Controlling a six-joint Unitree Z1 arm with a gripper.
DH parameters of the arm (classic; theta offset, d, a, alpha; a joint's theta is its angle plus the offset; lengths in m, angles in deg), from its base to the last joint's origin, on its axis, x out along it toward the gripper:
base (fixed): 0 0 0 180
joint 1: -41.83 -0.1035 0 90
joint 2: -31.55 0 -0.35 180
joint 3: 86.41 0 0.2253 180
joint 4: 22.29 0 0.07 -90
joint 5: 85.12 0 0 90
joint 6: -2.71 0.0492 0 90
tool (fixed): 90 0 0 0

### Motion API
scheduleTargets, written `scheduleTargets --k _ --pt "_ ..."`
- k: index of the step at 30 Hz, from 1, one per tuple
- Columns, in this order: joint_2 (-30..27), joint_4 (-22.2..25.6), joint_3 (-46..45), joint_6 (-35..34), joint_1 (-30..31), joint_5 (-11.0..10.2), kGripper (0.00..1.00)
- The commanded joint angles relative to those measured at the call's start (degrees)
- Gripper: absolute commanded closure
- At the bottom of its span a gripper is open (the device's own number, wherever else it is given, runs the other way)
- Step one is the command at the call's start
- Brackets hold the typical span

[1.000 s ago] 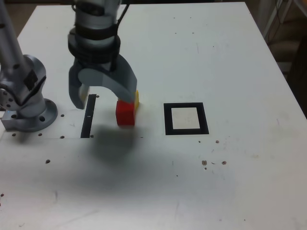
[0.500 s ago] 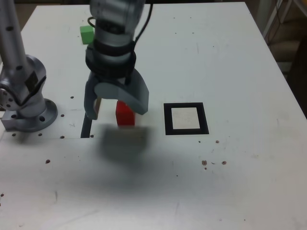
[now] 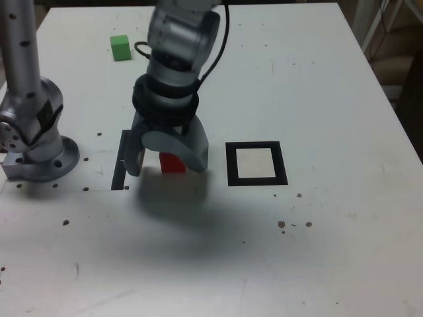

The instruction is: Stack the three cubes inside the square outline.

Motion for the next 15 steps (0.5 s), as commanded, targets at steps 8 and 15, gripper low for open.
scheduleTargets --k 8,15 --pt "2.0 -1.5 -0.1 0.4 -0.8 0.2 0.18" --pt "3.0 -2.0 0.7 0.5 -0.8 0.1 0.47"
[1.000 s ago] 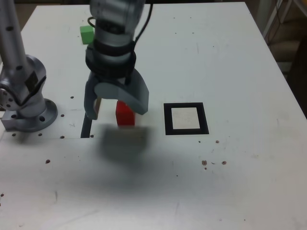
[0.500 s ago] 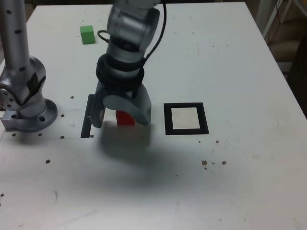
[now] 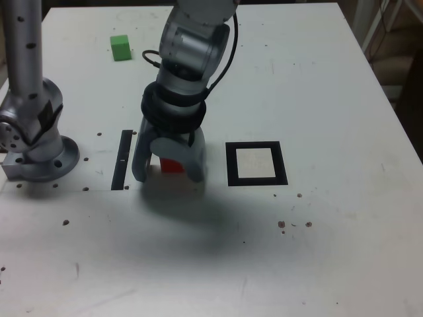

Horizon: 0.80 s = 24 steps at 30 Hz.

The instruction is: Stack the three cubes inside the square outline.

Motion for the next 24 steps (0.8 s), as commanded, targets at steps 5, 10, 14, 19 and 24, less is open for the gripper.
scheduleTargets --k 5,10,14,19,24 --pt "0.5 -0.4 0.7 0.1 -0.1 -0.7 0.68" --pt "0.5 -0.5 0.7 0.1 -0.1 -0.9 0.71" --pt "0.5 -0.4 0.7 0.1 -0.1 -0.8 0.71" --pt "0.4 -0.4 0.7 0.1 -0.1 -0.8 0.71" --pt "0.1 0.3 1.5 0.2 0.1 -0.7 0.71"
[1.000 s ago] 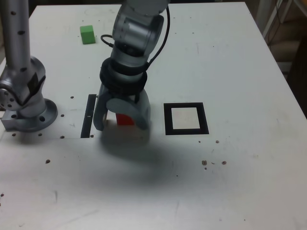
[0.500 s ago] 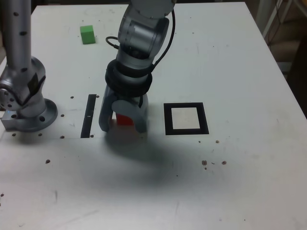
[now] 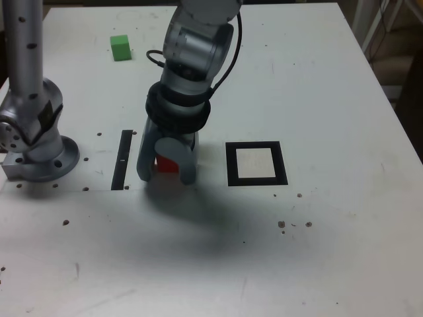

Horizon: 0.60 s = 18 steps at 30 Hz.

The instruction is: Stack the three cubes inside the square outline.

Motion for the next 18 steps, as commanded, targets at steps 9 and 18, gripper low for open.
scheduleTargets --k 9,18 --pt "-0.7 6.4 6.0 -0.3 2.8 0.0 0.71" --pt "0.1 11.4 12.1 -1.1 5.3 -0.2 0.71"
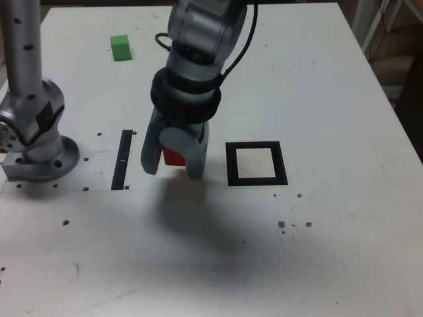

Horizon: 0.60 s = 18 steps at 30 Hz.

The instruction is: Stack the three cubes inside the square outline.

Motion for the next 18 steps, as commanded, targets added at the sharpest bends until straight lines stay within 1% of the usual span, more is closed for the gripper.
scheduleTargets --k 1,11,18 --pt "0.6 1.2 1.8 -0.1 0.5 -0.2 0.71" --pt "4.5 6.7 12.6 -0.1 0.9 -1.2 0.7" --pt "8.5 8.5 19.3 0.2 0.7 -1.3 0.7"
